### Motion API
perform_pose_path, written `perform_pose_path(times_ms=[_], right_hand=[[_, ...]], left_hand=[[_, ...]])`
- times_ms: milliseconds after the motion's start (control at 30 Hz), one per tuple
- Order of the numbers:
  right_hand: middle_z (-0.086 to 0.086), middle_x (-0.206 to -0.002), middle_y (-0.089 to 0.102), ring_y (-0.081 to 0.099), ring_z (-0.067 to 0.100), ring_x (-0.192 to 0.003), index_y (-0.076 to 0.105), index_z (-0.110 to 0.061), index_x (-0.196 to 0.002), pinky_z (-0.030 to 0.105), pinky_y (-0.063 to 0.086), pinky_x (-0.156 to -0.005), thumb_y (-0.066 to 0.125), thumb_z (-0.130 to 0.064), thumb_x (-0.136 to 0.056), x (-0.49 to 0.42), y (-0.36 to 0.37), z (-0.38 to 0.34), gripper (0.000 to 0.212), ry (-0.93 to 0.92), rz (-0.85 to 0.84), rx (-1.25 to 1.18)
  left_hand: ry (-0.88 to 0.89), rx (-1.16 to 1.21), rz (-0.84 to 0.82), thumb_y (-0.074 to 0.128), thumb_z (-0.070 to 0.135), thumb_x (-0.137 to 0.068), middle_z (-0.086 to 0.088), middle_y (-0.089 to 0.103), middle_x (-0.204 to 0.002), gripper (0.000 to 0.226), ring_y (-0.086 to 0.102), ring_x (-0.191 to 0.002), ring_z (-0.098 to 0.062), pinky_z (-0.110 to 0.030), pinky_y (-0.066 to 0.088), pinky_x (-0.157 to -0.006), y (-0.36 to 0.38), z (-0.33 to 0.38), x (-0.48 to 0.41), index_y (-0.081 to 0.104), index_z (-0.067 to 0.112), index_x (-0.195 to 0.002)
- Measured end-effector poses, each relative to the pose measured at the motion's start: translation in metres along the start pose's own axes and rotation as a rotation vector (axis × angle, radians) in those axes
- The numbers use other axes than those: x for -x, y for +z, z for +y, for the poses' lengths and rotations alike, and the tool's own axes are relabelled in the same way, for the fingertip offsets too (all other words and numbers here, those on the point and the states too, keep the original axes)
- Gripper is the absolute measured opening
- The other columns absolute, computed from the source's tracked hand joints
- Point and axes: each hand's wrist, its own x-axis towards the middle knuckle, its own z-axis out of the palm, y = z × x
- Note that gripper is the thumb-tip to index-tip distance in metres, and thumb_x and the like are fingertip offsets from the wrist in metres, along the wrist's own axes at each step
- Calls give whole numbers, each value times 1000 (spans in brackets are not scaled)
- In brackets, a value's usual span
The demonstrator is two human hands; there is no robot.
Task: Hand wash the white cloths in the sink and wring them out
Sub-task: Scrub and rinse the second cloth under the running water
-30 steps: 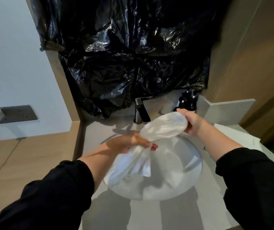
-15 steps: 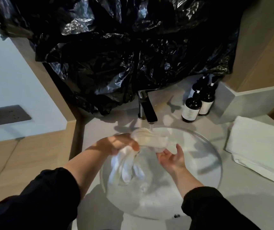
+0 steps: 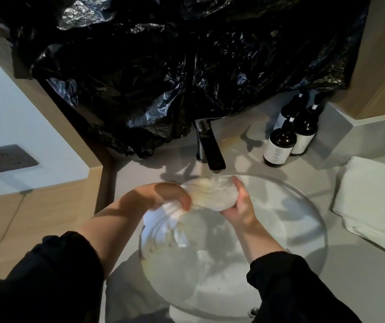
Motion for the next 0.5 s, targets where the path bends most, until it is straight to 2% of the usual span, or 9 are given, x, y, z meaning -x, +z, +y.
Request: perform_pose_path(times_ms=[100,167,200,233,300,367,433,500], right_hand=[[29,-134,51,54,42,-121,48,7,-133,53,41,-105,56,-44,-84,-8,1,-6,71,-16,107,53],[20,-119,60,63,34,-103,51,8,-126,40,53,-86,49,-24,-93,-10,4,-12,46,-69,156,110],[15,-108,60,63,26,-90,53,3,-117,33,54,-75,45,-14,-97,-8,6,-16,28,-102,166,131],[11,-99,58,60,20,-81,54,-3,-108,29,52,-69,45,-7,-96,-7,8,-21,16,-115,179,132],[7,-93,57,56,16,-77,53,-10,-97,29,48,-68,53,-11,-86,-6,6,-30,11,-126,206,99],[9,-94,58,55,19,-77,53,-8,-93,31,45,-75,55,-22,-86,-8,-1,-40,16,-107,338,-13],[10,-100,58,55,22,-78,54,-8,-92,32,44,-83,52,-27,-90,-8,-11,-49,20,-78,367,-73],[9,-96,58,56,25,-83,54,-12,-89,36,46,-84,53,-21,-88,-6,-21,-55,9,-135,297,-27]], left_hand=[[-45,-108,68,63,4,-78,0,65,-63,10,60,-69,-19,-23,47,-66,-1,1,-3,67,7,-68],[-73,-158,91,66,7,-75,-6,64,-72,3,61,-74,-22,-24,48,-68,0,5,-5,67,6,-73],[-87,-172,96,68,8,-74,-8,65,-79,5,60,-78,-23,-24,48,-70,1,8,-7,66,6,-78],[-103,-197,117,70,12,-72,-10,64,-90,16,60,-83,-23,-24,47,-72,2,11,-11,65,6,-86],[-131,-272,153,74,23,-64,-10,59,-107,42,55,-94,-23,-26,45,-81,5,18,-20,58,12,-101],[-134,-276,118,75,24,-58,-10,57,-111,56,55,-102,-26,-31,46,-94,12,28,-25,52,16,-108],[-145,-267,80,74,23,-56,-14,63,-110,55,61,-102,-31,-38,47,-98,17,35,-31,61,10,-107],[-137,-227,34,73,21,-60,-14,66,-101,38,63,-96,-32,-38,48,-96,21,40,-37,69,10,-96]])
